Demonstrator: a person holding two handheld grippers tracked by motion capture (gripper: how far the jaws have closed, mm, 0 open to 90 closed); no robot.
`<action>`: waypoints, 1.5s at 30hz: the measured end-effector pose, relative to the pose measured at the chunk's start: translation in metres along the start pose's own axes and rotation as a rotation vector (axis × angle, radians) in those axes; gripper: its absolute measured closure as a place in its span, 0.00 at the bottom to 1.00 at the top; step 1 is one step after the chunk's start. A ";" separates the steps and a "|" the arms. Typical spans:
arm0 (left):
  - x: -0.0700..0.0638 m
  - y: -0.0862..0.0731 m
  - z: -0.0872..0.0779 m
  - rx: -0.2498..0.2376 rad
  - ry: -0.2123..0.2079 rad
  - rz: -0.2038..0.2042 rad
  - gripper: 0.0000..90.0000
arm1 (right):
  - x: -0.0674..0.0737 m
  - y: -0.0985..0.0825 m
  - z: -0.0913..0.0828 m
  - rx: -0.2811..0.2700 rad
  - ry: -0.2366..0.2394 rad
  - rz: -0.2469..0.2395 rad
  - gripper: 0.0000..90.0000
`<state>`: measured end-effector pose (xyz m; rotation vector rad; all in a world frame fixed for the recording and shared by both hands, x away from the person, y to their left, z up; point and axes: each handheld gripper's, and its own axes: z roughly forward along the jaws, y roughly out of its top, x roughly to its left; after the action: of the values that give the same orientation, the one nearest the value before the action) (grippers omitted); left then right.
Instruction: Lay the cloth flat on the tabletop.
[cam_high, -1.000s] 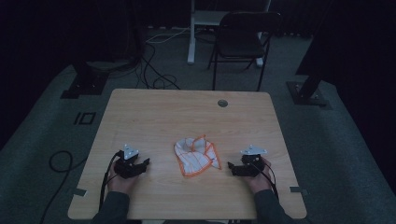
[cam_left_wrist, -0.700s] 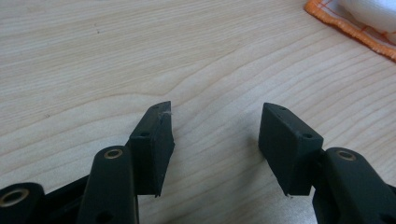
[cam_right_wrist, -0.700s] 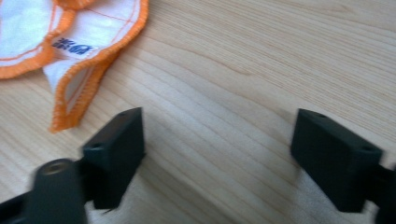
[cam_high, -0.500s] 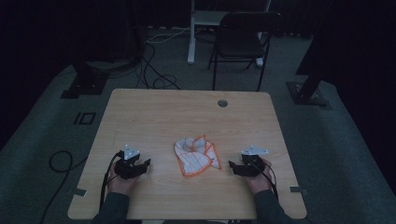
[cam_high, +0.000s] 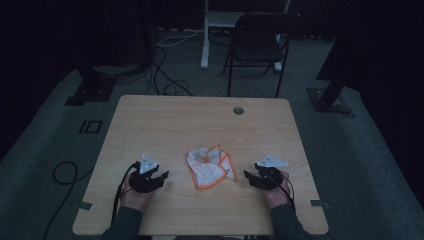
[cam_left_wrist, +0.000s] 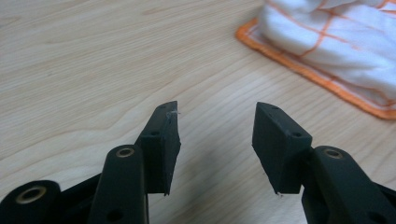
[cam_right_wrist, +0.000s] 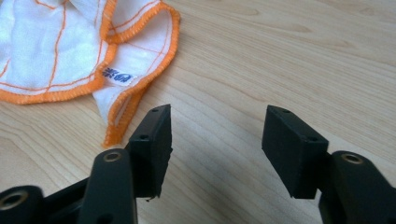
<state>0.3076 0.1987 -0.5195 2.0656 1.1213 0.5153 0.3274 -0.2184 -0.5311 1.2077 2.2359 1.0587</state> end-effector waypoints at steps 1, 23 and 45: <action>-0.002 0.001 0.001 -0.004 -0.006 0.001 0.59 | 0.001 0.001 -0.001 -0.003 0.003 -0.001 0.50; -0.036 0.023 0.008 -0.046 -0.092 0.064 0.62 | 0.007 0.006 -0.004 -0.019 0.010 -0.024 0.58; -0.073 0.039 0.032 -0.042 -0.172 0.129 0.63 | 0.013 0.011 -0.005 -0.030 0.024 -0.049 0.61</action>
<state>0.3095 0.1108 -0.5119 2.1115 0.8747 0.4103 0.3232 -0.2064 -0.5194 1.1271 2.2478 1.0901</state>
